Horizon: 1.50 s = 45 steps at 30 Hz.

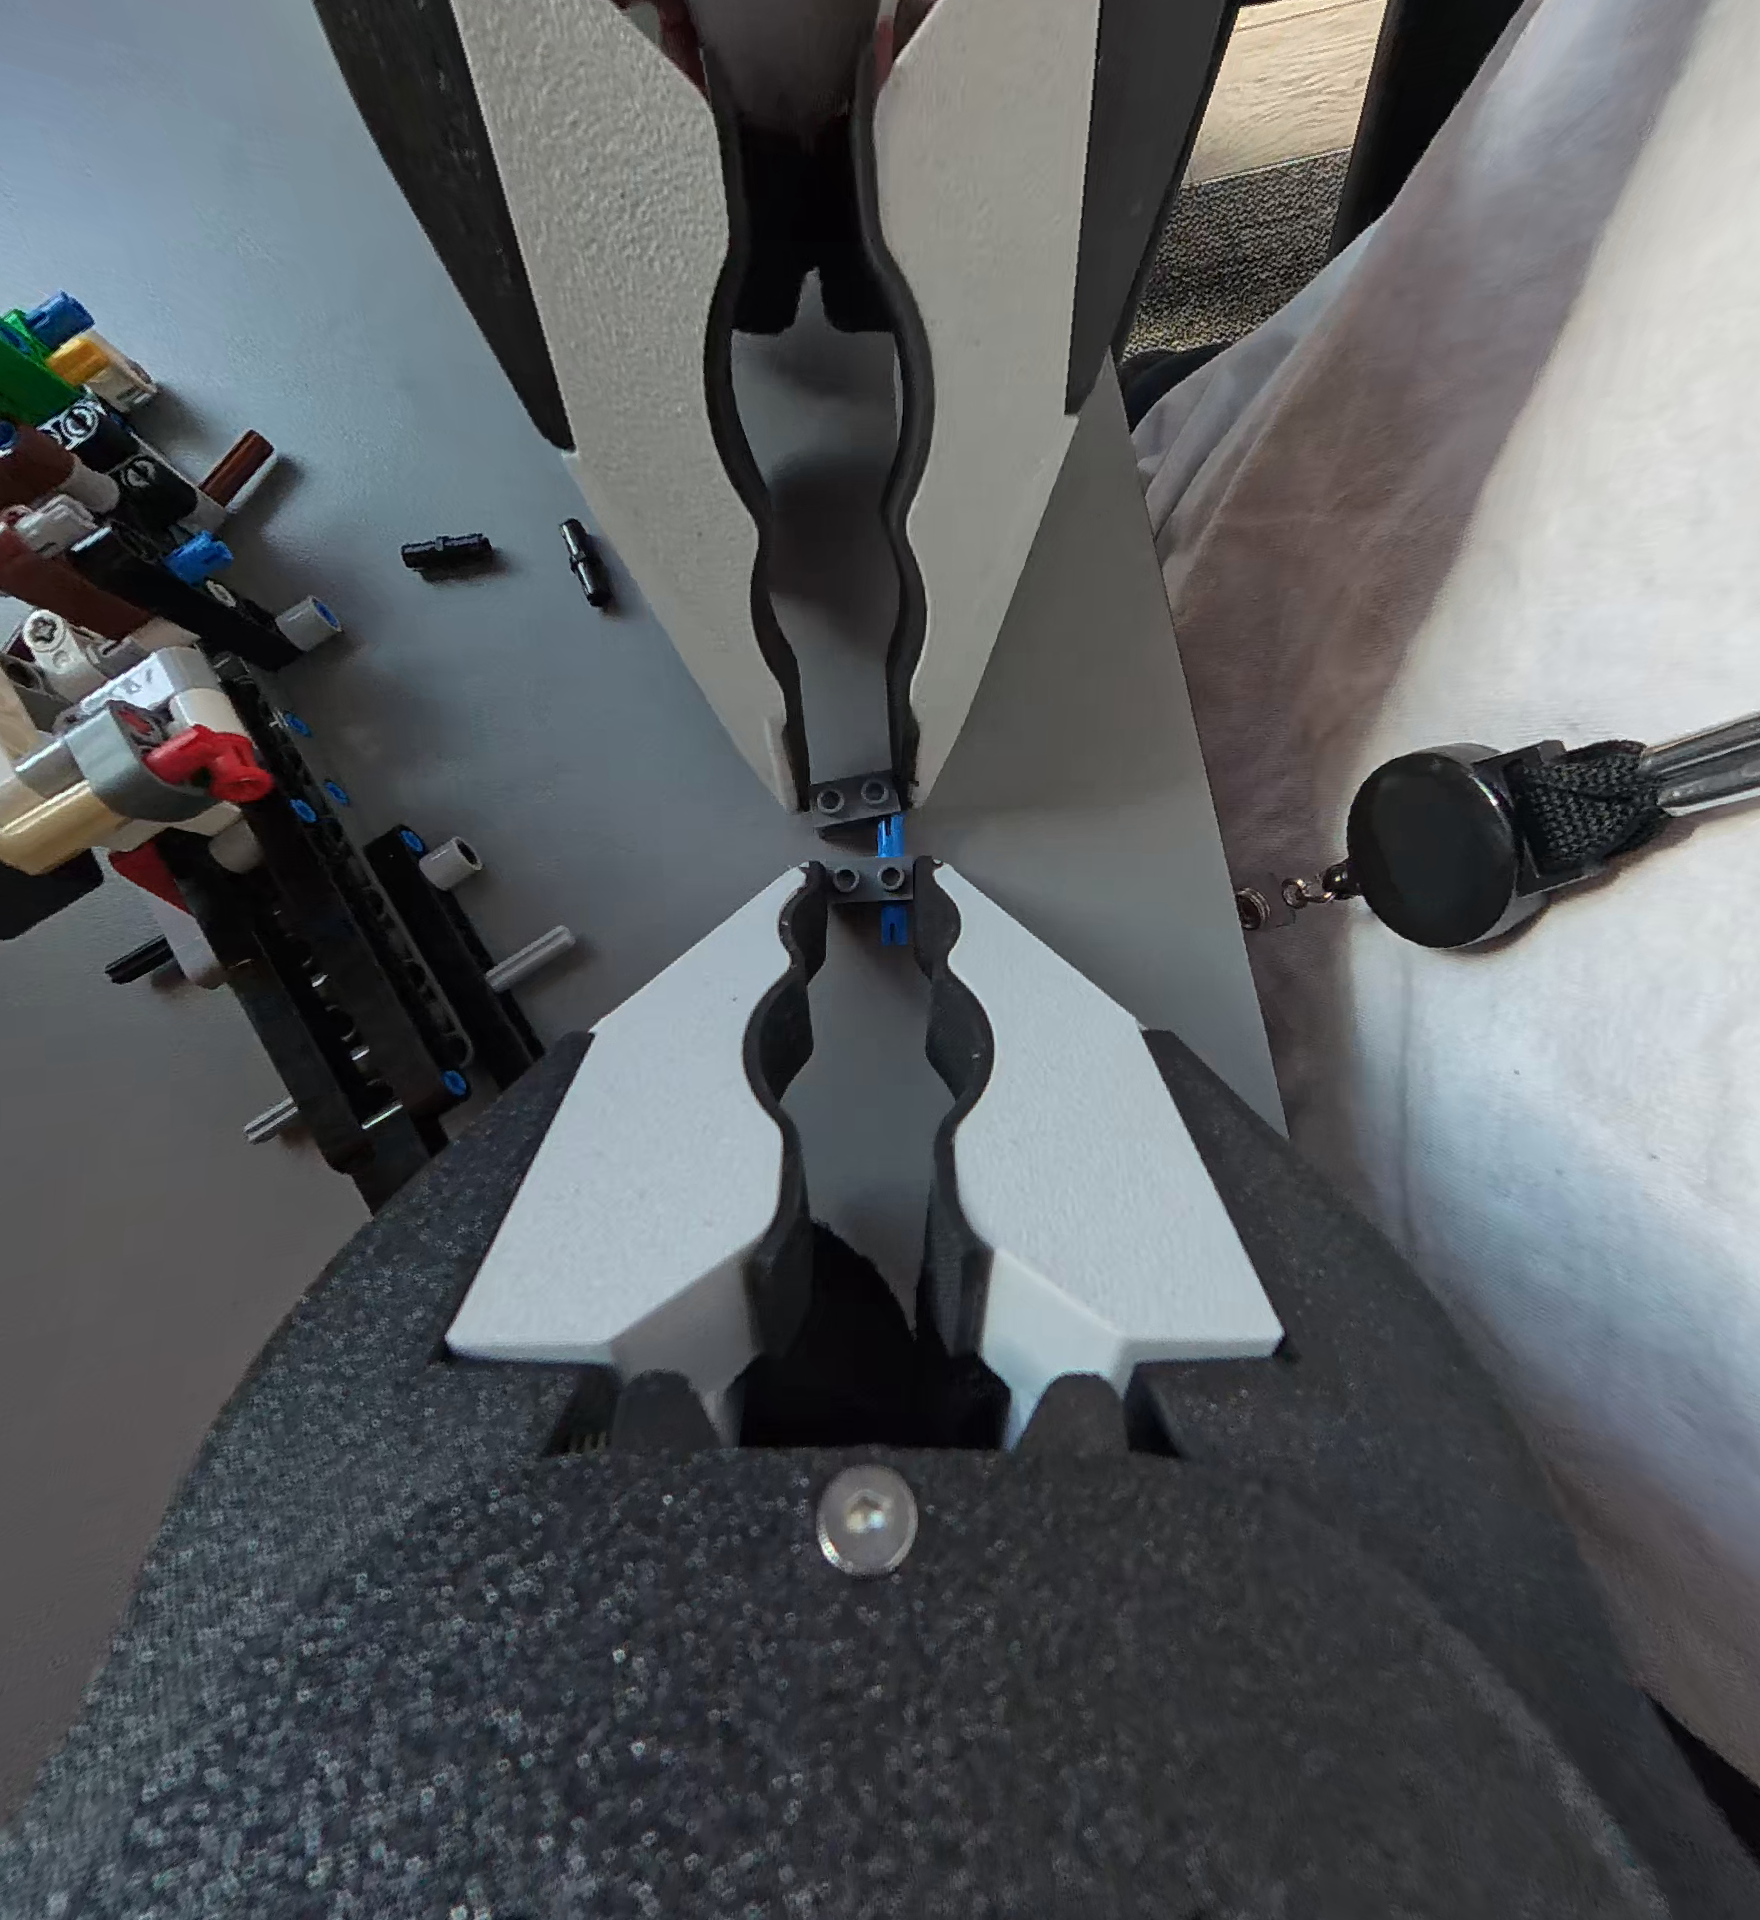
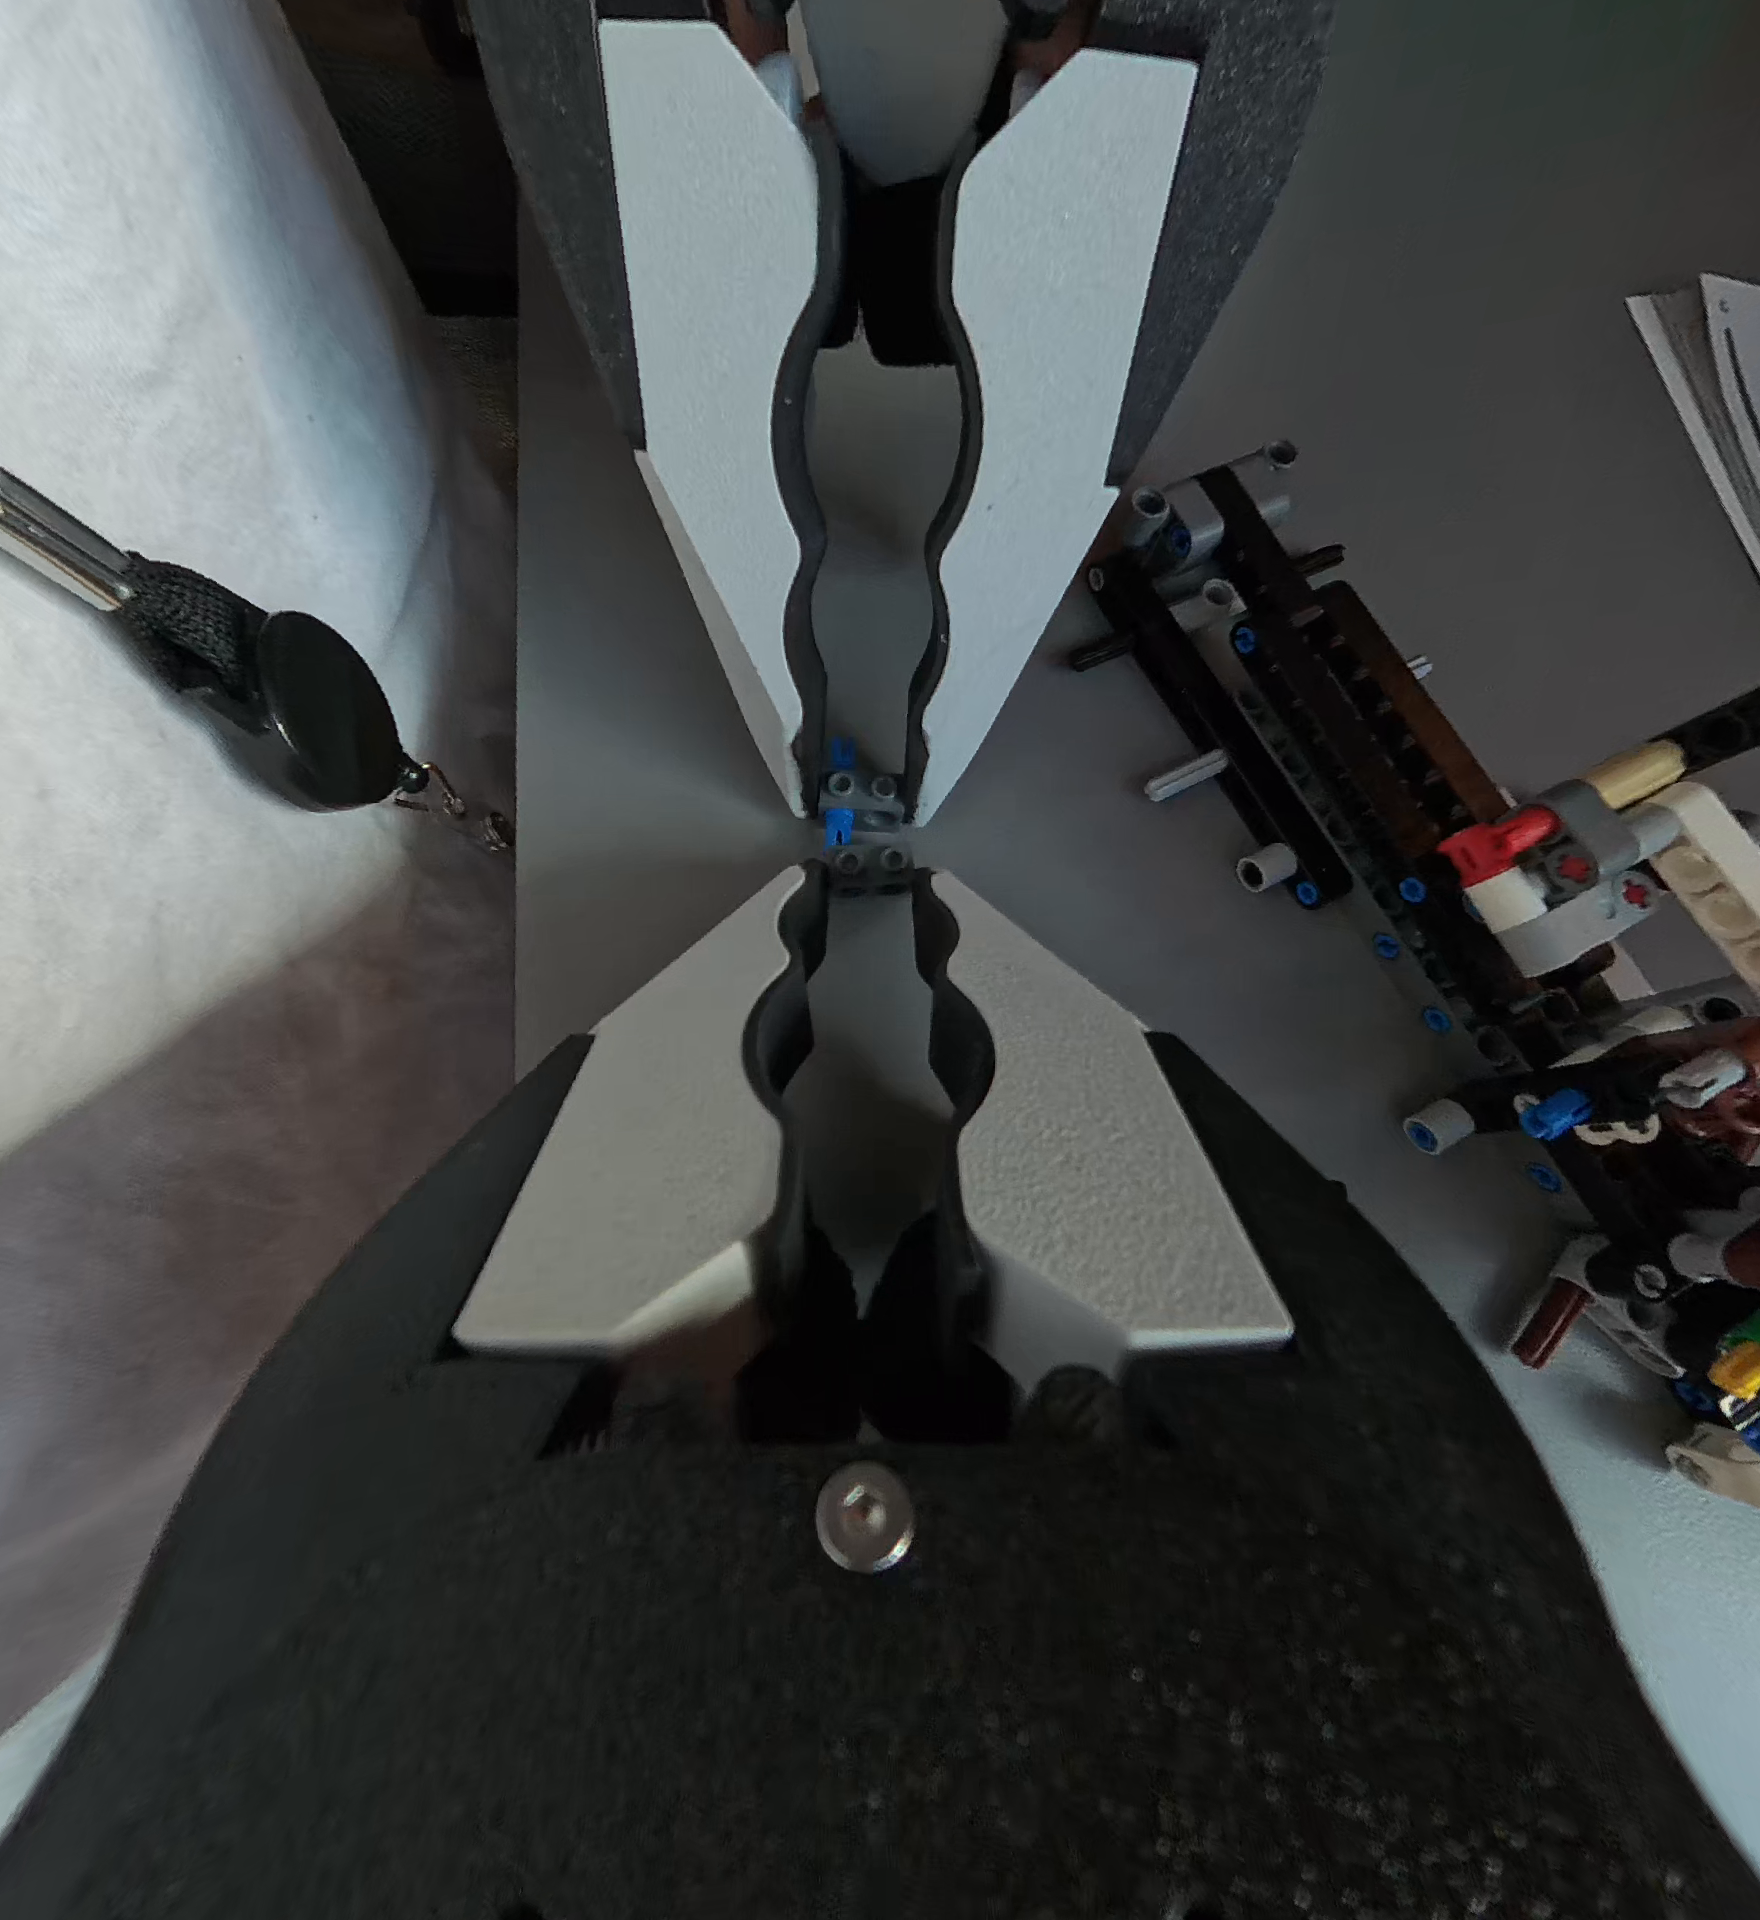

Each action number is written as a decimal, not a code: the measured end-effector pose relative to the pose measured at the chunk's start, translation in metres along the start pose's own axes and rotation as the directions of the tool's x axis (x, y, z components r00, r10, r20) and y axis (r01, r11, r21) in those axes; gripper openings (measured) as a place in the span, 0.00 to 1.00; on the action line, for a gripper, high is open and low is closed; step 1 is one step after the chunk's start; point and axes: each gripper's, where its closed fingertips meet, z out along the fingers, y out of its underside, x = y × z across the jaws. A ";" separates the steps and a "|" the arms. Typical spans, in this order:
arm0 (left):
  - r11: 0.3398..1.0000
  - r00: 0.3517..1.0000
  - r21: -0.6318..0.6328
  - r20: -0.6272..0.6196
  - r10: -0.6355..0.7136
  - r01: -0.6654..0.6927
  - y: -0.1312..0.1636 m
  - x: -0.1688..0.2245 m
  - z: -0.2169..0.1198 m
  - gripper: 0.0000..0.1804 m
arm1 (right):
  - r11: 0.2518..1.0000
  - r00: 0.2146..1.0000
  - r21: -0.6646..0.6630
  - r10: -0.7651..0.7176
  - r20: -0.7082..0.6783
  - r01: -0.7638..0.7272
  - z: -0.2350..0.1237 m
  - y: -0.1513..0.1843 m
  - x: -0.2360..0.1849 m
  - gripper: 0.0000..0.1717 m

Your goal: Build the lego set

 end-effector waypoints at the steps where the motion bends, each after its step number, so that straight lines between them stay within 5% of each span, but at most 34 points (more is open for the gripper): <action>1: 1.000 1.000 0.000 0.000 0.001 -0.001 0.000 0.000 0.000 0.08 | 1.000 1.000 -0.001 0.013 -0.004 -0.013 0.000 0.000 0.000 0.09; 23: 0.999 0.999 0.003 0.001 -0.035 0.035 -0.003 0.003 0.002 0.08 | 0.988 0.984 -0.091 0.109 -0.140 -0.123 0.003 -0.002 -0.005 0.08; 33: 0.997 0.999 0.070 0.019 -0.043 0.042 -0.008 -0.001 -0.001 0.08 | 0.971 0.969 0.053 0.238 -0.064 -0.235 -0.009 -0.006 0.004 0.15; 36: 0.977 0.998 0.211 0.066 0.001 -0.015 -0.033 -0.008 -0.023 0.08 | 0.903 0.925 0.199 0.377 0.051 -0.380 -0.036 -0.019 0.013 0.17; 39: 0.932 0.994 0.348 0.089 0.071 -0.097 -0.061 -0.012 -0.053 0.08 | 0.731 0.813 0.365 0.463 0.354 -0.576 -0.064 -0.052 0.010 0.20; 45: 0.869 0.984 0.464 0.039 0.174 -0.172 -0.090 -0.020 -0.084 0.08 | 0.477 0.562 0.376 0.345 0.752 -0.795 -0.093 -0.087 0.012 0.20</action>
